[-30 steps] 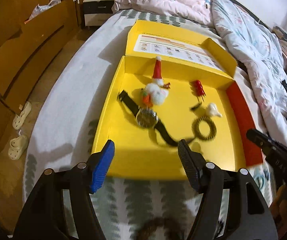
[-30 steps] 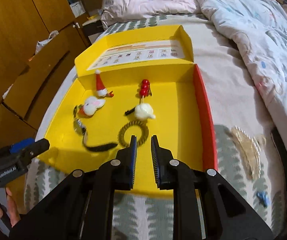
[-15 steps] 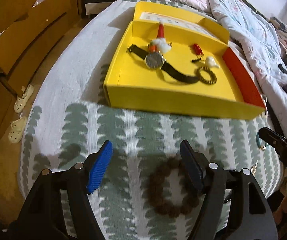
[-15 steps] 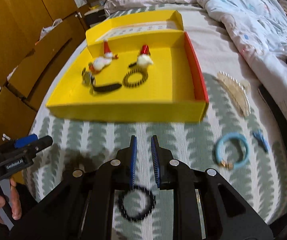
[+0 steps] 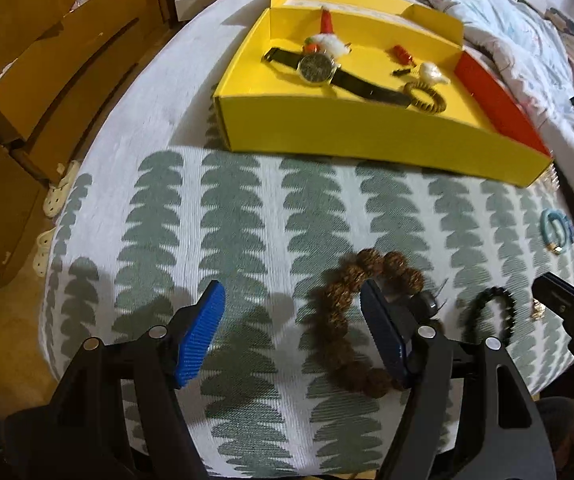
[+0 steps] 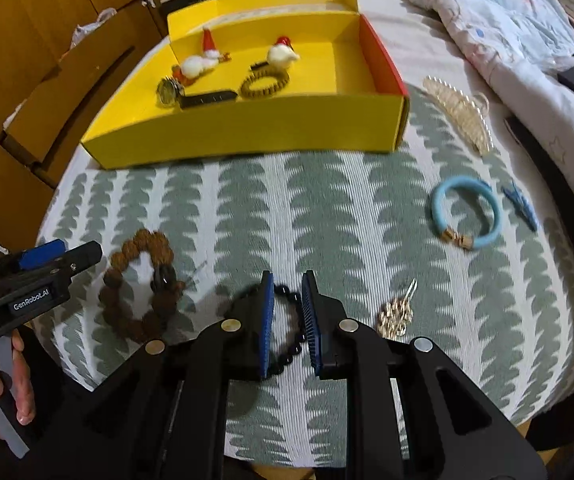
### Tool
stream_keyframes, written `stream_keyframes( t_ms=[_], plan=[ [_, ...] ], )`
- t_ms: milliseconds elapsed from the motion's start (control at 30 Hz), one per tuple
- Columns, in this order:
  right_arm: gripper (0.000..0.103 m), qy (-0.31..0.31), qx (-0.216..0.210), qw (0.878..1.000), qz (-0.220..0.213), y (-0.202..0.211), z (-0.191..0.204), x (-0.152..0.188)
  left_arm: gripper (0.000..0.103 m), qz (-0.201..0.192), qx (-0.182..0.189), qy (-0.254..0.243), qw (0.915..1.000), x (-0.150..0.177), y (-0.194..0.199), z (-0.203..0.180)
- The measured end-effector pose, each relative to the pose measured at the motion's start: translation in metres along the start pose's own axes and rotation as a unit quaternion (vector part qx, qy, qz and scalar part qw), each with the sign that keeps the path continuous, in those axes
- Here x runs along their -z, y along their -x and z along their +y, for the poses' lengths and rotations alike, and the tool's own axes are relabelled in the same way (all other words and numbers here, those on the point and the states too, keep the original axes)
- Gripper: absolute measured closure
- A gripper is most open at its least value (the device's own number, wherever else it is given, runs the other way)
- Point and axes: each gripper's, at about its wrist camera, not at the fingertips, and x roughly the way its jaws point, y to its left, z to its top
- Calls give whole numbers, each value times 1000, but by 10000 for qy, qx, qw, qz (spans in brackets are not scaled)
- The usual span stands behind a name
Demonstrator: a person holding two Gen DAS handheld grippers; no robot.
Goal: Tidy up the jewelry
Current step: 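Move the left tool to the brown bead bracelet while the right tool approaches the black bead bracelet, then close the left tool on the brown bead bracelet while the right tool grasps the black bead bracelet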
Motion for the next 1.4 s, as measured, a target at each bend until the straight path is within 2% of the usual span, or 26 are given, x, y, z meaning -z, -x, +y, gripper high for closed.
stream_keyframes(
  t_ms=[367, 433, 500, 567, 900, 1133, 1267, 1367, 1400],
  plan=[
    [80, -19, 261, 9991, 339, -25, -4, 16, 33, 288, -148, -190, 9993, 13, -23, -8],
    [71, 8, 320, 9988, 372, -27, -4, 16, 28, 331, -173, -192, 9991, 14, -27, -8],
    [53, -8, 363, 9988, 334, -29, -6, 17, 27, 331, -221, -229, 9989, 14, -30, -9],
    [51, -27, 368, 9989, 303, -30, -7, 17, 24, 320, -242, -267, 9988, 15, -31, -11],
    [52, 52, 466, 9982, 369, -38, -5, 16, 22, 276, -441, -377, 9979, 11, -42, -18],
    [60, 223, 762, 9963, 336, -42, 1, 20, 23, 186, -620, -465, 9968, 14, -43, -22],
    [68, 295, 889, 9950, 333, -43, 2, 23, 30, 159, -597, -496, 9969, 16, -41, -29],
    [71, 325, 905, 9948, 323, -43, 3, 25, 42, 126, -538, -504, 9972, 17, -39, -31],
    [74, 328, 918, 9947, 319, -43, 3, 25, 50, 109, -535, -510, 9972, 20, -37, -32]
  ],
)
